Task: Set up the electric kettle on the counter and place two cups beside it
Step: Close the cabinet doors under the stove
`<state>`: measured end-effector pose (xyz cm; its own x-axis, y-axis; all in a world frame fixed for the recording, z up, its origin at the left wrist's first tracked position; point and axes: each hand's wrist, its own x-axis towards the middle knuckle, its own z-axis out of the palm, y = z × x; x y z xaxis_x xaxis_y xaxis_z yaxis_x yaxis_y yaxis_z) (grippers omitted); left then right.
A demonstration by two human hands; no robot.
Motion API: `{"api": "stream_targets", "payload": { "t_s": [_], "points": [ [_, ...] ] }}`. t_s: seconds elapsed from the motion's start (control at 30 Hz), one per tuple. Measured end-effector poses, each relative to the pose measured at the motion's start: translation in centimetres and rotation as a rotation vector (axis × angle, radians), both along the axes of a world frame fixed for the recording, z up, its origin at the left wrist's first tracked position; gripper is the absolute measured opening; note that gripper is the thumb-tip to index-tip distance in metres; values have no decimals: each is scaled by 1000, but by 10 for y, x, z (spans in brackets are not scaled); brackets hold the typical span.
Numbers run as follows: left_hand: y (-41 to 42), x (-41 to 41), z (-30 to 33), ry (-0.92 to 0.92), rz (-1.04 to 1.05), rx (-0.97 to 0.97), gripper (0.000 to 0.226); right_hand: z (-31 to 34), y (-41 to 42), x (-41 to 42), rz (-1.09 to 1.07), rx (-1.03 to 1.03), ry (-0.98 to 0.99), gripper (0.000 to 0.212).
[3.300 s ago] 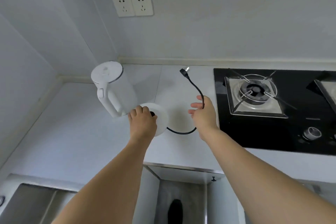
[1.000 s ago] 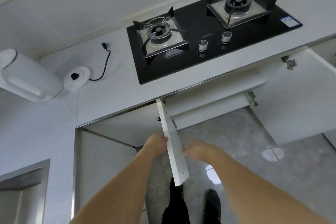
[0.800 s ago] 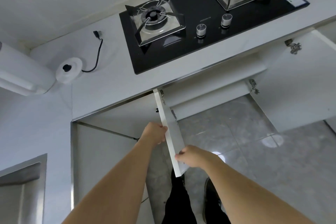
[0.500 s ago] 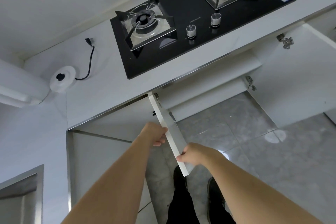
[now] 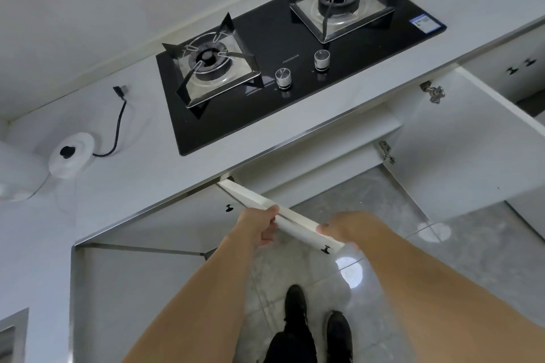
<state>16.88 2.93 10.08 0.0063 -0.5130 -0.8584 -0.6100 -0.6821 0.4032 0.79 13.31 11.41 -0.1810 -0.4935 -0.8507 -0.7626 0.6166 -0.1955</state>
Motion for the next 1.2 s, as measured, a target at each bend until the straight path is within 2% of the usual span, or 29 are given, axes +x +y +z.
{"api": "stream_targets", "payload": {
  "t_s": [0.13,0.23,0.33,0.43,0.5,0.63,0.77,0.87,1.07,1.2],
  "points": [
    [-14,-37,-2,9,93,-85,25,-8,-17,-35,-274,-41,97,54],
    [-31,-61,-6,39,201,-76,18,-17,-30,-50,-584,-138,47,47],
    [-45,-79,-11,117,334,-34,11,-24,-53,-59,-923,-242,-156,41],
    [-51,-90,-11,205,445,17,7,-21,-80,-73,-1260,-179,-492,19],
    [-56,-99,-7,279,545,77,19,-17,-94,-89,-1299,-110,-605,25],
    [-71,-117,0,344,741,106,62,-13,-110,-112,-1410,-60,-810,72],
    [-81,-133,0,305,848,70,62,-17,-116,-132,-1383,-29,-897,97],
    [-82,-140,-4,311,914,57,56,-21,-121,-138,-1305,-56,-851,90],
    [-86,-143,-8,371,1018,31,42,-17,-141,-141,-1281,-101,-846,53],
    [-87,-144,-10,455,1061,-1,39,-19,-151,-140,-1313,-128,-867,50]
  ]
}}
